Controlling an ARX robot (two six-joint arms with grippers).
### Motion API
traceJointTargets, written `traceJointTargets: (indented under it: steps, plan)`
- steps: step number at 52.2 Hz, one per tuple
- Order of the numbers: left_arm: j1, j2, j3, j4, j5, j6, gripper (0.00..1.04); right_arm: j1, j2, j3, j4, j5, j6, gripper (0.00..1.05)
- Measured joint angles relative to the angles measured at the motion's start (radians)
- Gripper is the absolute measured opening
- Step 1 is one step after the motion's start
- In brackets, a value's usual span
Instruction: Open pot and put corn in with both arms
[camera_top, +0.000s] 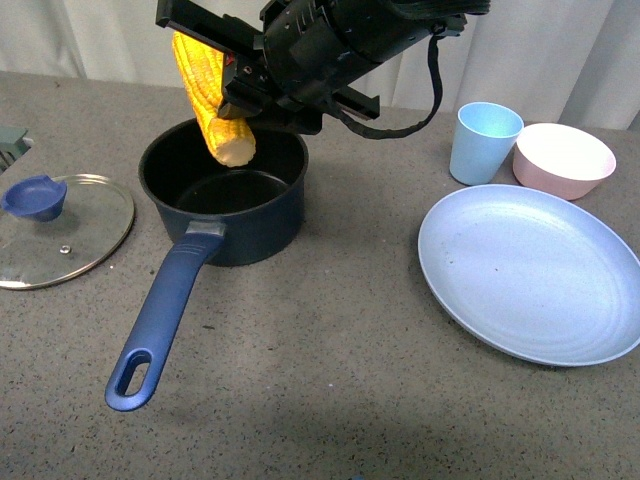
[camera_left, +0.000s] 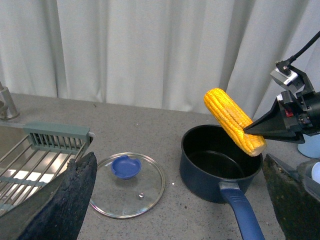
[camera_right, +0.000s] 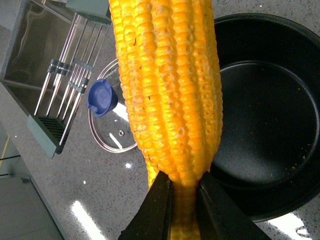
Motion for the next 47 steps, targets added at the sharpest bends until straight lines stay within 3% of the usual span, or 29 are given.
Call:
traceJointTargets:
  steps: [27,47]
  plan:
    - [0.000,0.000,0.000,0.000,0.000,0.000,0.98,-0.002,0.004,0.006,0.024,0.035,-0.003,0.94]
    - [0.000,0.000,0.000,0.000,0.000,0.000,0.98,-0.068,-0.221,-0.296,0.227,0.274,-0.060,0.95]
